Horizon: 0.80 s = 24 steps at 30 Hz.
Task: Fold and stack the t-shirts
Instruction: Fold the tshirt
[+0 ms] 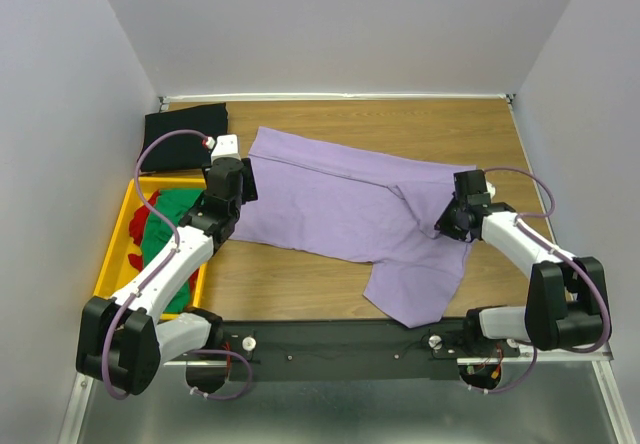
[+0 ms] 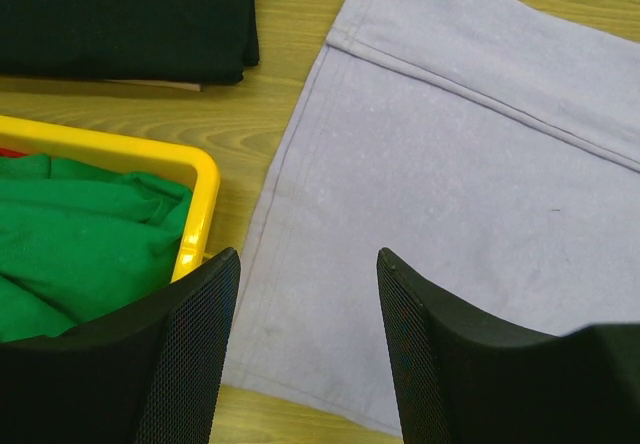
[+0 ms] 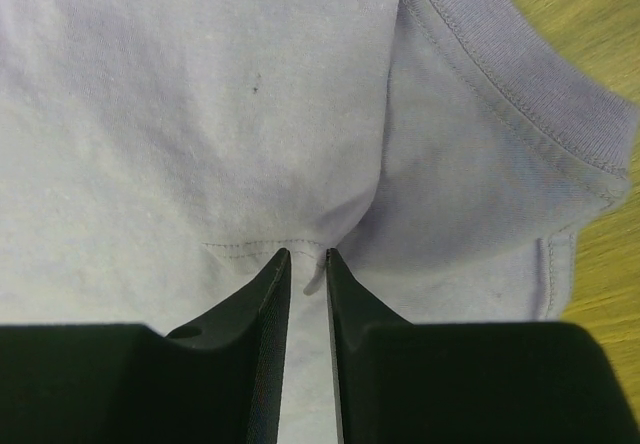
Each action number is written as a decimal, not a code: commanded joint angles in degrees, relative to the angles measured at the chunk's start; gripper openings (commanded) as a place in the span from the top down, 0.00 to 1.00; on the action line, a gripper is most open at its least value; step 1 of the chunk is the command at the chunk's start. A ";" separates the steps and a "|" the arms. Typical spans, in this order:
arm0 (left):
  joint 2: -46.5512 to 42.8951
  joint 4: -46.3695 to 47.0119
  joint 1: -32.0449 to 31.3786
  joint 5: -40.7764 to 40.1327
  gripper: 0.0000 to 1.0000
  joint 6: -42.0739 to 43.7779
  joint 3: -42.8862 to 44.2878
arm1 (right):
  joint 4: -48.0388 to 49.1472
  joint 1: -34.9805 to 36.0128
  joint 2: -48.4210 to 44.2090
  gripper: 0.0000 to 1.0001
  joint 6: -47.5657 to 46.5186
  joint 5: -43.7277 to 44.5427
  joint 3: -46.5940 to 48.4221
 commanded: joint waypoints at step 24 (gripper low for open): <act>0.18 0.20 0.00 0.11 0.35 0.32 0.83 | -1.05 -0.39 0.62 0.99 -1.20 0.57 3.00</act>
